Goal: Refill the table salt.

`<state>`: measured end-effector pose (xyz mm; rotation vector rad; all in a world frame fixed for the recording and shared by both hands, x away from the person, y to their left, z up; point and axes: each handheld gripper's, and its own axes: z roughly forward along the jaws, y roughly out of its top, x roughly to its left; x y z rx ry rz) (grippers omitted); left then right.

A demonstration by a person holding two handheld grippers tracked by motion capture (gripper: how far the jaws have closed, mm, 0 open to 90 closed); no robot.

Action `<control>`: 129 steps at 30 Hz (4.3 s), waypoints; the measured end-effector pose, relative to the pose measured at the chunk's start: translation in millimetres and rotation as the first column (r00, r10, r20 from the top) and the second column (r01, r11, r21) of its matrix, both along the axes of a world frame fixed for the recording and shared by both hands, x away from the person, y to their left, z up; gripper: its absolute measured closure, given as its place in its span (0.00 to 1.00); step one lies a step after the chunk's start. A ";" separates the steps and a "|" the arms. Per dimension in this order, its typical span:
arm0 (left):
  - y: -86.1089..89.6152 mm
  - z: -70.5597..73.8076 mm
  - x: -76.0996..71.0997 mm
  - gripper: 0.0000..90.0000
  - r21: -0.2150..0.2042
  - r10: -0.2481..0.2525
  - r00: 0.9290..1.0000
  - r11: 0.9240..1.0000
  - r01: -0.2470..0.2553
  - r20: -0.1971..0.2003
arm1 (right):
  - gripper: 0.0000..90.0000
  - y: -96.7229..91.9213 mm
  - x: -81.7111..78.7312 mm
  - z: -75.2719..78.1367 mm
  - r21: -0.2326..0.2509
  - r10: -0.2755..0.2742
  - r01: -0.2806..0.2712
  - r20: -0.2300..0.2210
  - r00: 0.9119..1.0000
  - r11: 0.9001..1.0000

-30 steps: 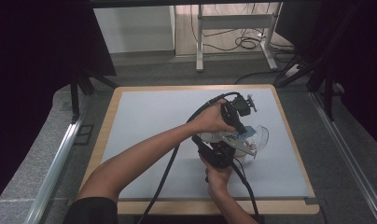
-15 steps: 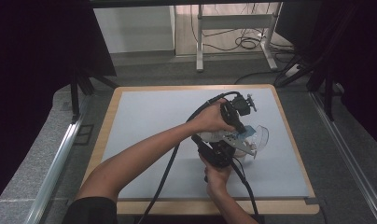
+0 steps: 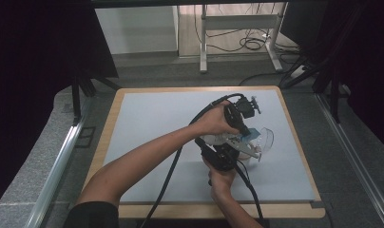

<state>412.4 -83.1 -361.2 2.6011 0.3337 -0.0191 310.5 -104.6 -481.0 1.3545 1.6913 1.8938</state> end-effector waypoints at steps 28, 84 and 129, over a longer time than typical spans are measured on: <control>0.7 -1.6 0.0 1.00 0.006 -0.003 1.000 1.000 0.003 0.000 | 0.66 1.5 -0.1 0.5 -0.035 0.001 -0.001 0.010 1.000 0.999; 36.2 -9.8 -0.7 1.00 -0.129 0.055 0.998 0.990 -0.057 -0.018 | 0.64 -9.6 -9.5 -29.3 -0.217 0.067 -0.074 -0.037 0.997 0.973; 96.6 -19.9 -17.9 1.00 -0.388 0.145 0.988 0.909 -0.155 -0.055 | 0.56 -46.4 -24.7 -39.5 -0.303 0.056 -0.067 -0.047 0.997 0.951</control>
